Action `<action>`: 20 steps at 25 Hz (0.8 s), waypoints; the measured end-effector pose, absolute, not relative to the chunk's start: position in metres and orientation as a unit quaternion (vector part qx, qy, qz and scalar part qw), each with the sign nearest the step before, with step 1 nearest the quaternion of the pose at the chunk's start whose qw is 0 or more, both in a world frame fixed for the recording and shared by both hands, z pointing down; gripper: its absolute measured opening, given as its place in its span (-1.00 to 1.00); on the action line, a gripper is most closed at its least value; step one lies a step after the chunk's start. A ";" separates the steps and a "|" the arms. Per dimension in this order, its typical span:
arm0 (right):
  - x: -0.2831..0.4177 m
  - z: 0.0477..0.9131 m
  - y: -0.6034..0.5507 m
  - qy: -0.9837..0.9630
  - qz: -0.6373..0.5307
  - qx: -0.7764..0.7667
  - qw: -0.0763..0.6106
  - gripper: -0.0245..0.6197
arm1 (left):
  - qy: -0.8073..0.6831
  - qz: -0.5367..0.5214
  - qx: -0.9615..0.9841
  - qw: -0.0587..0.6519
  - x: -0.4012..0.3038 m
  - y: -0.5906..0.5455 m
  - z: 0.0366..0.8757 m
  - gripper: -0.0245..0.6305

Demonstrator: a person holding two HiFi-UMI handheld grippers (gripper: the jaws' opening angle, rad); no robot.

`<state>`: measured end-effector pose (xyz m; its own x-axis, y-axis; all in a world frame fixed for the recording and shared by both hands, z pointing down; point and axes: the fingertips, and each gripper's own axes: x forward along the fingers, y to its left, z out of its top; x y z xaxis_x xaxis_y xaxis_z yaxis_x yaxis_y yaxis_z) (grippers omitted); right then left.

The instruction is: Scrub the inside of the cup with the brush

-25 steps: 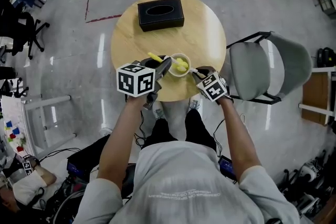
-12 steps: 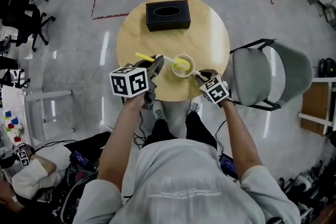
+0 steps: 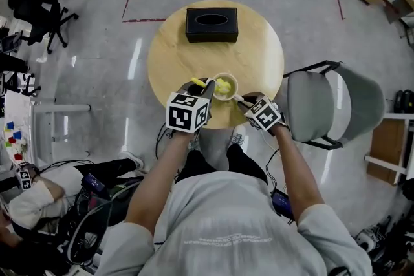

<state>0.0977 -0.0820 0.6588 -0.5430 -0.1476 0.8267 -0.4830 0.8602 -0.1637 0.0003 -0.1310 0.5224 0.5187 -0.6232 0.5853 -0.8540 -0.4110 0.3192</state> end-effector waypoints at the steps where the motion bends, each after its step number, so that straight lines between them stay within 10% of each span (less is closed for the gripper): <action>1: 0.096 0.659 -0.079 -0.860 0.192 0.172 0.440 -0.60 | -0.461 0.186 0.814 0.302 0.001 -0.131 0.523 -0.77; 20: 0.088 0.664 -0.068 -0.894 0.163 0.070 0.410 -0.57 | -0.527 -0.002 0.745 0.409 -0.018 -0.120 0.506 -0.76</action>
